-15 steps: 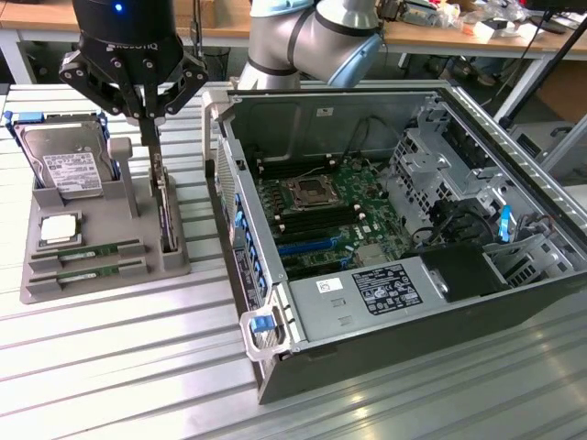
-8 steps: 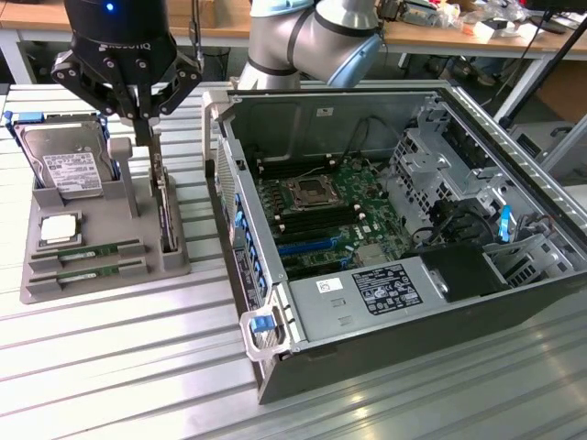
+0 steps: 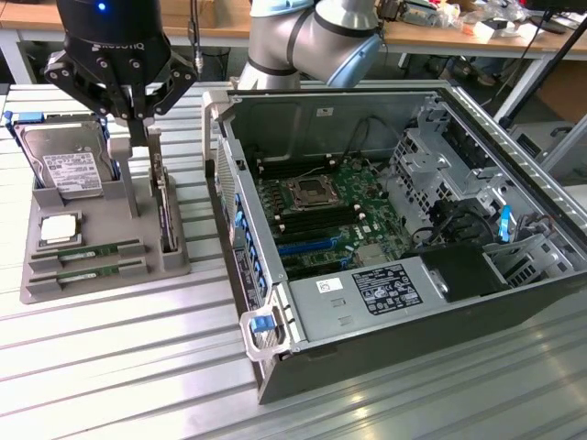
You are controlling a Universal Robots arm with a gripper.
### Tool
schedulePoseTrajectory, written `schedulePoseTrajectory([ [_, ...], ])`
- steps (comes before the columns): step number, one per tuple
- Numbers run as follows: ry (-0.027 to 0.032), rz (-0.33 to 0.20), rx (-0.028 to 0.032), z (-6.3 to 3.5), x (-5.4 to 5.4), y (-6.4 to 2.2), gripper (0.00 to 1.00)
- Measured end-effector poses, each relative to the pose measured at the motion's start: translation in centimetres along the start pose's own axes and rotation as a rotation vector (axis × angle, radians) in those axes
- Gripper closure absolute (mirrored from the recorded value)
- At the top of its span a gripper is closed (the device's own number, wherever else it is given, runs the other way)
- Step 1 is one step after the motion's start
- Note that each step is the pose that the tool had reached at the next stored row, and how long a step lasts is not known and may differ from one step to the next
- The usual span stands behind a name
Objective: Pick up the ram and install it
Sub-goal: 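Reach for the ram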
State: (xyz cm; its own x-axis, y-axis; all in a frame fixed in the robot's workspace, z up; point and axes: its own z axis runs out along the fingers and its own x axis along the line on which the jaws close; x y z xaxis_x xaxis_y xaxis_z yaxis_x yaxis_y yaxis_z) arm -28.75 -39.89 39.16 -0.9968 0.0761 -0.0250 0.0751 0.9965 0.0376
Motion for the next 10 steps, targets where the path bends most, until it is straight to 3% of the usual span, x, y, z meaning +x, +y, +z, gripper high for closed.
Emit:
schedulePoseTrajectory([
  [10, 0.0000, 0.000, 0.0000, -0.03, 1.3, -0.10, 0.89],
])
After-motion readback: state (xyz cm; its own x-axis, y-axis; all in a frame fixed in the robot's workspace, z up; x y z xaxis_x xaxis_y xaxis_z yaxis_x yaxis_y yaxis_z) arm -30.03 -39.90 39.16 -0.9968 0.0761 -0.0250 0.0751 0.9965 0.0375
